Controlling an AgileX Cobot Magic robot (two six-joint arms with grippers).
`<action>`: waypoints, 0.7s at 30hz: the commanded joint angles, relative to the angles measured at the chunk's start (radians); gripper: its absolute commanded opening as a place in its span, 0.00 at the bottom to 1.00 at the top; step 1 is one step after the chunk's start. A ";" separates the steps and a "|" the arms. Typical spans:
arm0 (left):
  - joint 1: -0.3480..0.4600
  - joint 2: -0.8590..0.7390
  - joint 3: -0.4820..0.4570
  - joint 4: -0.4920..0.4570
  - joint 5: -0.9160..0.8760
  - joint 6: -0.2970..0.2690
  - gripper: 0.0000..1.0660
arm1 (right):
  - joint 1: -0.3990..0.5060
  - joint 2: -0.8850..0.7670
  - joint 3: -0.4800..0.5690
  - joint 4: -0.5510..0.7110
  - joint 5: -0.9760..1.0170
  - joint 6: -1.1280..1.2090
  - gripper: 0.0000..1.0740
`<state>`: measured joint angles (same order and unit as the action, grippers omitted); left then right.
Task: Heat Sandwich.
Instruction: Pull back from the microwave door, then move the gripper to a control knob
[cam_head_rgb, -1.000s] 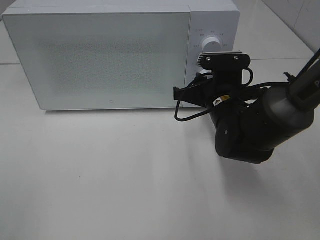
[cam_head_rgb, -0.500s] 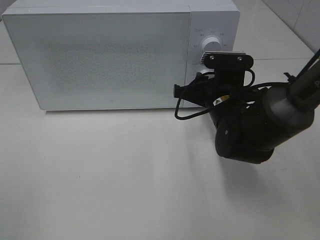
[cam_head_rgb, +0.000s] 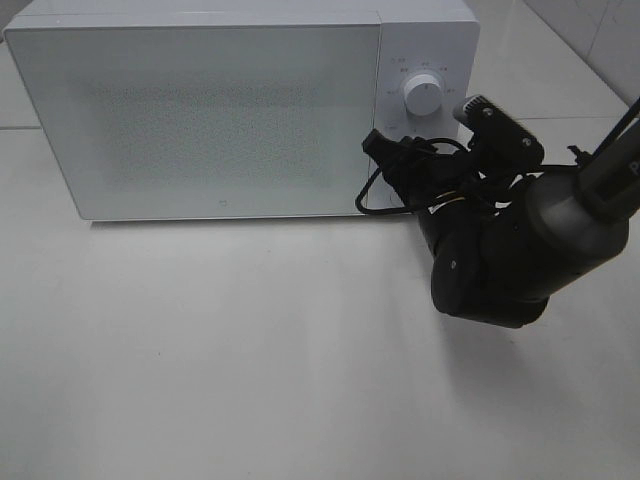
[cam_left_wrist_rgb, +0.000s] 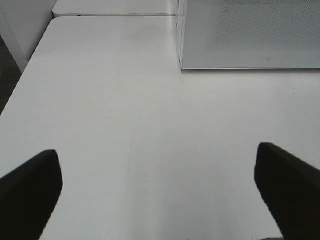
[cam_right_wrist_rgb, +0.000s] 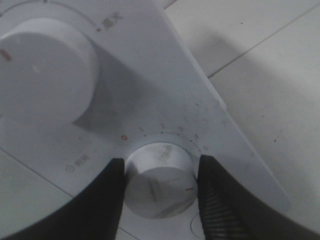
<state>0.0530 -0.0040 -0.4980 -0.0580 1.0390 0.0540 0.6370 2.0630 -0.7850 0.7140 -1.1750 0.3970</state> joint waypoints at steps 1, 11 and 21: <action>0.001 -0.027 0.004 0.003 -0.009 -0.006 0.95 | 0.001 0.000 -0.008 -0.032 -0.016 0.244 0.15; 0.001 -0.027 0.004 0.003 -0.009 -0.006 0.95 | 0.001 0.000 -0.008 -0.055 -0.022 0.615 0.14; 0.001 -0.027 0.004 0.003 -0.009 -0.006 0.95 | 0.001 0.000 -0.008 -0.055 -0.055 1.016 0.15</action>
<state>0.0530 -0.0040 -0.4980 -0.0580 1.0390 0.0540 0.6360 2.0700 -0.7820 0.7190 -1.1810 1.3040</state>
